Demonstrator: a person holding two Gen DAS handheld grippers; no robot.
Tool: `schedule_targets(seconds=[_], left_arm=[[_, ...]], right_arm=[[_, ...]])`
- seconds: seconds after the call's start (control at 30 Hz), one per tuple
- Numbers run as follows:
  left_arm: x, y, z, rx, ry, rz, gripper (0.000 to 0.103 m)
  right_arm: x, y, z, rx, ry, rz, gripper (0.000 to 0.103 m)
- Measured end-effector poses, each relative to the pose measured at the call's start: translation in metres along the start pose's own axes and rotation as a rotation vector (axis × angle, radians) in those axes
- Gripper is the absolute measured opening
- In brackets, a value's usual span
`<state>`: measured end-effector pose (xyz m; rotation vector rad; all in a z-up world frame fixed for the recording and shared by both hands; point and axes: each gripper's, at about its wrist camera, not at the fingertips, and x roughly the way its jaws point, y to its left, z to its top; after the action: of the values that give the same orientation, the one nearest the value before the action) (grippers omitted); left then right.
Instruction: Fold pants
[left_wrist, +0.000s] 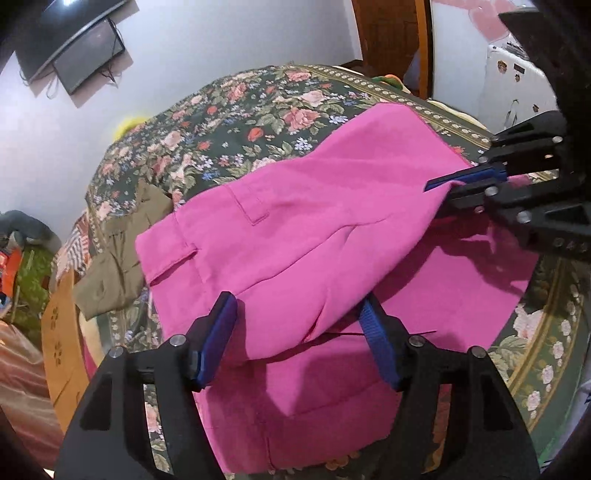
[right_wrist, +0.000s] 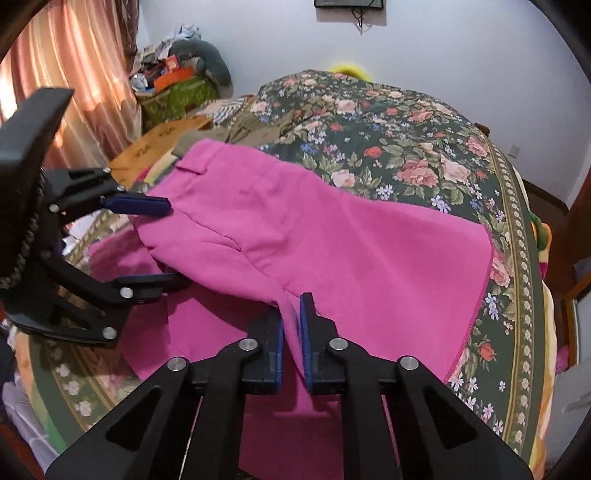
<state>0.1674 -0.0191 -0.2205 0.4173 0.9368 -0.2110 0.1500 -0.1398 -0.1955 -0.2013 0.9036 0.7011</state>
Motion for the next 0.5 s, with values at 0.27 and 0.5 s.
schedule_targets(seconds=[0.27, 0.5], left_arm=[[-0.013, 0.012, -0.004, -0.044, 0.004, -0.015, 0.018], [-0.036, 0.002, -0.02, -0.024, -0.01, -0.031, 0.017]], right_arm=[[-0.018, 0.013, -0.004, -0.04, -0.019, 0.009, 0.005], [-0.03, 0.026, -0.015, -0.078, -0.01, 0.009, 0.005]])
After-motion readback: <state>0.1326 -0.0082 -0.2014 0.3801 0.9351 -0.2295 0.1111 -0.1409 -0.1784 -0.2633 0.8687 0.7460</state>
